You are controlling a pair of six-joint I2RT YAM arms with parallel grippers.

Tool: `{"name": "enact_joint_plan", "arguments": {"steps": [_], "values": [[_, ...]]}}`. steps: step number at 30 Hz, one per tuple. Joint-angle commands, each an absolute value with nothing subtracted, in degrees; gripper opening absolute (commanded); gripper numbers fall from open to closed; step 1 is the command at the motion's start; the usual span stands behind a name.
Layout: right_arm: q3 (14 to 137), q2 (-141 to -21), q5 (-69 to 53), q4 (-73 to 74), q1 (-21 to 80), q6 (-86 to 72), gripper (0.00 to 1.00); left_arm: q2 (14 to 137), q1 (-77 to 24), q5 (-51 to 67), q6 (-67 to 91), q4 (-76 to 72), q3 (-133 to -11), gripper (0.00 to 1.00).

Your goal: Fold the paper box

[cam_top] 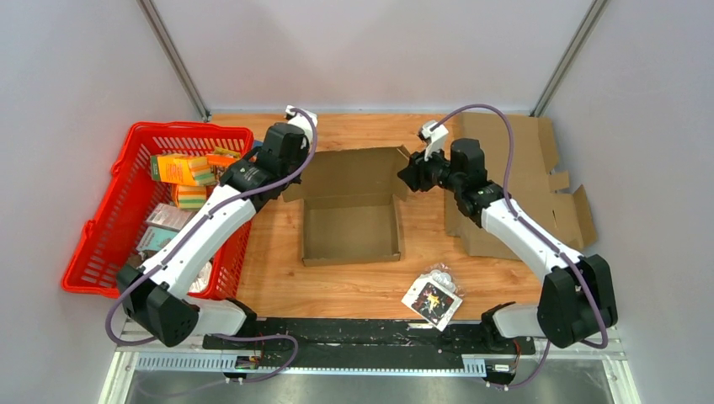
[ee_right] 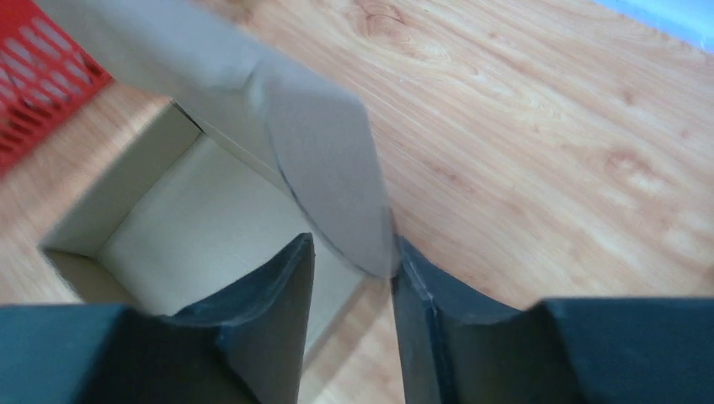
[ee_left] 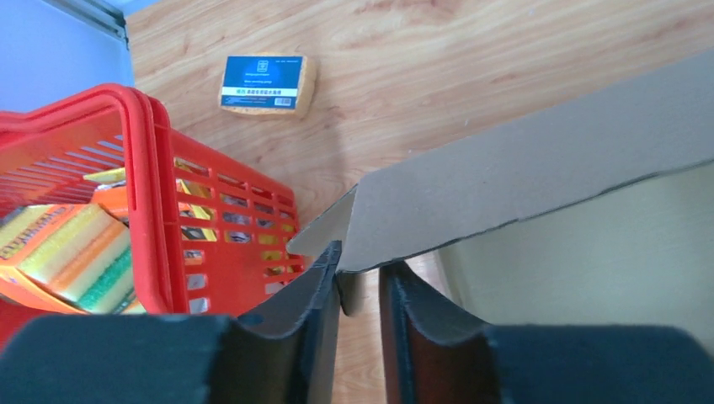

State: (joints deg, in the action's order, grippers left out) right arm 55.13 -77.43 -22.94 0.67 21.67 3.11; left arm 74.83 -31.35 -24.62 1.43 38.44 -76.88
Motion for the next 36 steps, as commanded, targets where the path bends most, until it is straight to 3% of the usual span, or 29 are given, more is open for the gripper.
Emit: {"name": "enact_joint_plan", "arguments": {"steps": [1, 2, 3, 6, 10, 13, 17, 24, 29, 36], "values": [[56.9, -72.1, -13.5, 4.8, 21.5, -9.3, 0.64, 75.4, -31.0, -26.9, -1.8, 38.2, -78.9, 0.26], [60.8, -71.0, -9.1, 15.3, 21.6, -12.7, 0.83, 75.4, -30.9, -27.6, -1.9, 38.2, -78.9, 0.23], [62.7, -70.6, -1.1, 22.5, 21.4, -16.1, 0.90, 75.5, -30.9, -27.6, -2.0, 38.1, -79.0, 0.22], [64.5, -67.0, -0.3, 43.5, 21.4, -24.5, 1.00, 75.1, -30.9, -27.2, -1.8, 37.7, -78.5, 0.17], [58.1, -58.8, -1.6, 57.3, 21.6, -31.3, 1.00, 74.8, -30.8, -26.5, -0.9, 37.7, -78.5, 0.09], [49.1, -53.8, -9.2, 57.8, 23.8, -33.2, 1.00, 74.3, -30.8, -26.5, -0.3, 38.5, -78.8, 0.01], [43.3, -54.7, -6.9, 58.2, 28.2, -37.9, 1.00, 72.1, -30.8, -26.5, -0.4, 38.1, -77.9, 0.00], [38.2, -52.6, 10.3, 52.3, 28.2, -54.8, 0.99, 68.9, -30.8, -24.9, -0.3, 35.9, -74.8, 0.00], [36.5, -56.9, 5.7, 46.5, 28.3, -52.2, 0.95, 68.4, -30.8, -22.3, 1.0, 35.2, -74.3, 0.00], [36.6, -65.7, 10.7, 45.2, 30.5, -50.4, 0.87, 69.5, -30.8, -22.1, 1.4, 35.9, -74.4, 0.00]]}}
